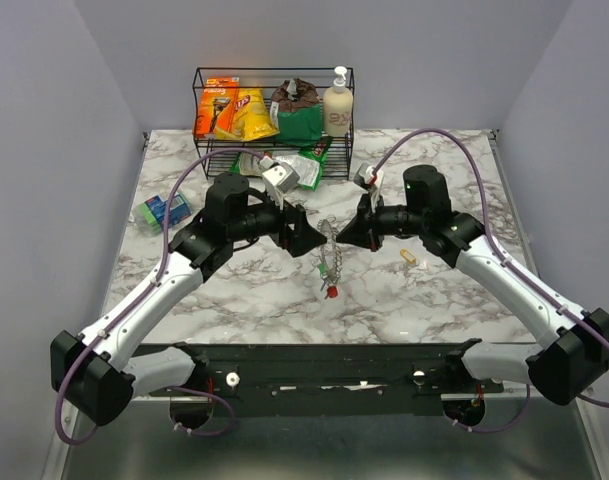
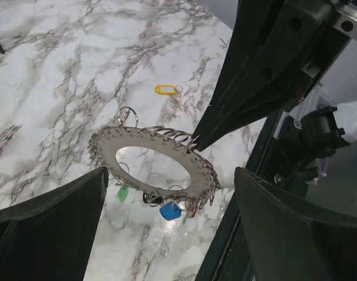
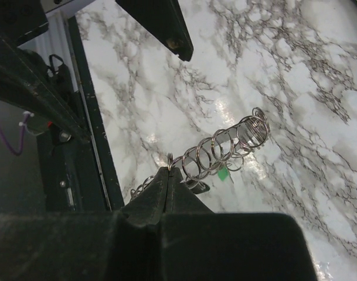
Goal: Put the keys on the keyring
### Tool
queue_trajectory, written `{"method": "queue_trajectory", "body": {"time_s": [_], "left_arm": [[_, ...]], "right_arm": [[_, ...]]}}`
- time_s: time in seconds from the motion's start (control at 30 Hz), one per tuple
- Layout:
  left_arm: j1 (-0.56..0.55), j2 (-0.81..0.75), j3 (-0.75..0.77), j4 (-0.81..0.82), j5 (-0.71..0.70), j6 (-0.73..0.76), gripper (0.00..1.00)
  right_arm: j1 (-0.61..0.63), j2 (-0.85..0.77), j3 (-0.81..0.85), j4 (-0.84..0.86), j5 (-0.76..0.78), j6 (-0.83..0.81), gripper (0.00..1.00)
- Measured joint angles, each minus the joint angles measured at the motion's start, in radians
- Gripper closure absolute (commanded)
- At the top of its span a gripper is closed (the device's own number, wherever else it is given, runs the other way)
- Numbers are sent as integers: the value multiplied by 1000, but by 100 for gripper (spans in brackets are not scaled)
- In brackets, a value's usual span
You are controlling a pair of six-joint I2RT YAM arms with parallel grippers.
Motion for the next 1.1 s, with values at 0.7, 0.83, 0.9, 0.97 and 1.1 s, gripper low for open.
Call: {"method": "queue_trajectory", "body": {"time_s": [0.7, 0.83, 0.9, 0.97, 1.1], "left_arm": [[0, -61, 6, 50, 364, 35, 26], [0, -59, 4, 90, 390, 15, 30], [0, -56, 4, 102, 392, 9, 32], [-1, -50, 4, 108, 392, 5, 33], [-23, -23, 5, 106, 390, 6, 36]], "right_arm": [[0, -41, 29, -14, -273, -14, 99], [0, -53, 29, -14, -291, -13, 99], [0, -56, 29, -13, -300, -12, 99], [0, -59, 29, -12, -306, -6, 99], [0, -66, 29, -11, -313, -1, 99]]}}
